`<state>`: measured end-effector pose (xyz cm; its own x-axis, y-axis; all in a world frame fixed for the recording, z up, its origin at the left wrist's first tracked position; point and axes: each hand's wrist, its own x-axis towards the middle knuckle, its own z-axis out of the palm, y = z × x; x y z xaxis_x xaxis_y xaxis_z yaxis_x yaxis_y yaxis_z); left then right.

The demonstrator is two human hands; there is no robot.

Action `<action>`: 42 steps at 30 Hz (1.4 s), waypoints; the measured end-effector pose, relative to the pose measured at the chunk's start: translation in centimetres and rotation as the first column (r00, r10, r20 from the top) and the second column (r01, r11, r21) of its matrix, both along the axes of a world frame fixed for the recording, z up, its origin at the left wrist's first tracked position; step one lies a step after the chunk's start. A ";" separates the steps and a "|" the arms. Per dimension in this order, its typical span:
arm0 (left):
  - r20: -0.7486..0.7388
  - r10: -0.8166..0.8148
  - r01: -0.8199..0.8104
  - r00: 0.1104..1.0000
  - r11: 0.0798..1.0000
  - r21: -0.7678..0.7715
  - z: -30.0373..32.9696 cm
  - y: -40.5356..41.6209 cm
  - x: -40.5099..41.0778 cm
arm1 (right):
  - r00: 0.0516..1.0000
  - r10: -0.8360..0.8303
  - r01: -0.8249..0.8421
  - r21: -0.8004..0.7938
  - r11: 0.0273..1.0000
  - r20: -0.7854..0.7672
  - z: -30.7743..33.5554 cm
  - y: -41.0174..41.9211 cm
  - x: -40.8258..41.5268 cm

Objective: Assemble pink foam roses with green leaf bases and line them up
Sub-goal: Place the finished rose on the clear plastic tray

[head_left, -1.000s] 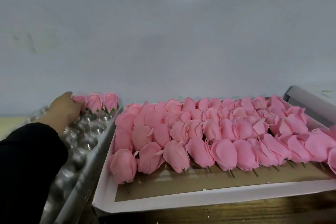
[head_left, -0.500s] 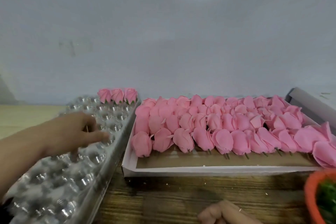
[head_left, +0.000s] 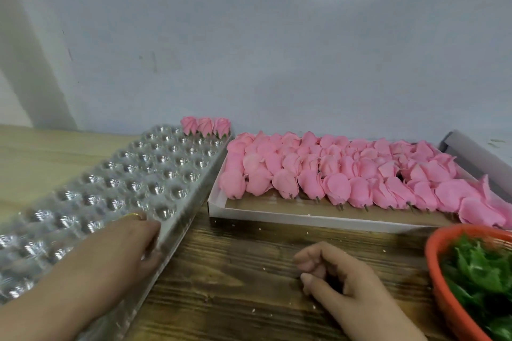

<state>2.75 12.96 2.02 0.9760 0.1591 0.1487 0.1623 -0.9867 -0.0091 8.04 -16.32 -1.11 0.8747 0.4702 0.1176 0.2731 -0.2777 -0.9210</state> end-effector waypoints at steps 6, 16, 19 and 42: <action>0.026 0.001 0.000 1.000 0.998 -0.066 0.2 -1.8 0.7 | 0.999 0.001 0.000 -0.031 1.000 0.033 0.1 0.0 -0.2; 0.300 -0.207 0.312 0.931 0.878 -0.364 3.9 -12.1 1.8 | 0.985 -0.167 0.173 0.238 0.956 -0.044 0.2 -0.3 0.2; 0.329 -0.222 0.366 0.918 0.792 -0.489 2.2 -14.7 3.2 | 0.966 -0.228 0.255 0.310 0.916 -0.123 0.2 -0.5 0.5; 0.230 0.102 0.029 0.968 0.862 -0.506 -0.3 -14.7 12.4 | 0.970 -0.232 0.243 0.225 0.944 -0.077 -0.2 -0.5 1.0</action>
